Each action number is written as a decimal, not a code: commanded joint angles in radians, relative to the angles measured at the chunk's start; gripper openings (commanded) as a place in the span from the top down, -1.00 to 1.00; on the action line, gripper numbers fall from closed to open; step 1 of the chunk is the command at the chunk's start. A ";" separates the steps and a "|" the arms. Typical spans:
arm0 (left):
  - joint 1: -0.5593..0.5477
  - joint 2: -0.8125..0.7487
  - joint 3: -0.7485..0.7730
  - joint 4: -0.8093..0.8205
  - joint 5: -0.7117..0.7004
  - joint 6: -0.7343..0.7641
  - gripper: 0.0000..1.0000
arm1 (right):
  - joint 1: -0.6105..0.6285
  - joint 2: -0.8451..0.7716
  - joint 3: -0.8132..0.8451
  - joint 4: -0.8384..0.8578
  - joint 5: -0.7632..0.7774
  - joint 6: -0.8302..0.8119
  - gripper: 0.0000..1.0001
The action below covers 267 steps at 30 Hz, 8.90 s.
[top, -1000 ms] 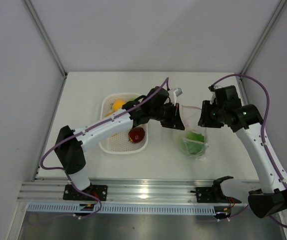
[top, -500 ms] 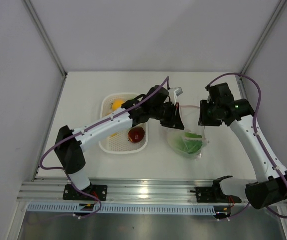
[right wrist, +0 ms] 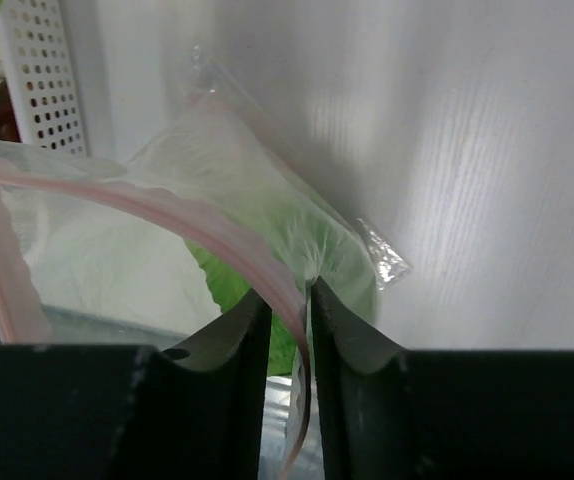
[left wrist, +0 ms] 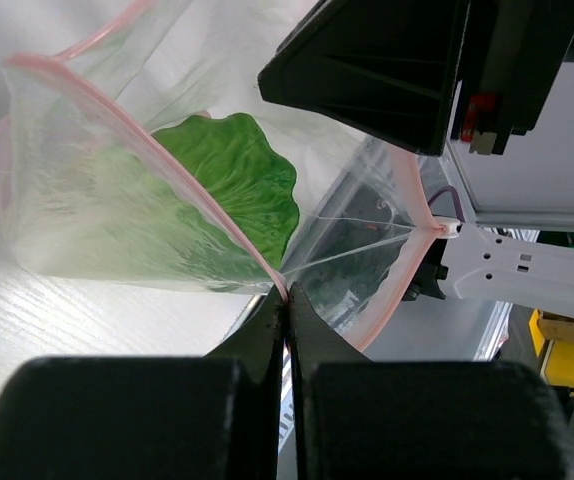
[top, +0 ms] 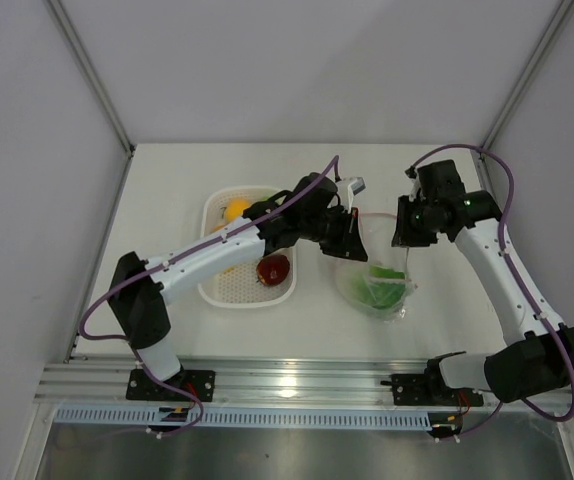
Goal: Place the food in the zip-top bag and seal the zipper
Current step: Adjust the zipper on the food storage bag, then pick up the fake vegetable from the bin, then place the fake vegetable in the zipper food storage bag.
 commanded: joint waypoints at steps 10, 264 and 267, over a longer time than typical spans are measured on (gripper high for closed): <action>0.023 -0.100 -0.055 0.039 -0.002 0.033 0.99 | -0.002 -0.054 0.001 -0.003 0.084 0.004 1.00; -0.163 0.097 0.161 -0.131 -0.505 -0.331 -0.99 | 0.129 -0.224 -0.065 0.069 0.183 0.225 1.00; -0.172 -0.001 0.141 -0.185 -0.603 -0.256 -0.99 | 0.124 -0.227 -0.066 0.068 0.166 0.219 1.00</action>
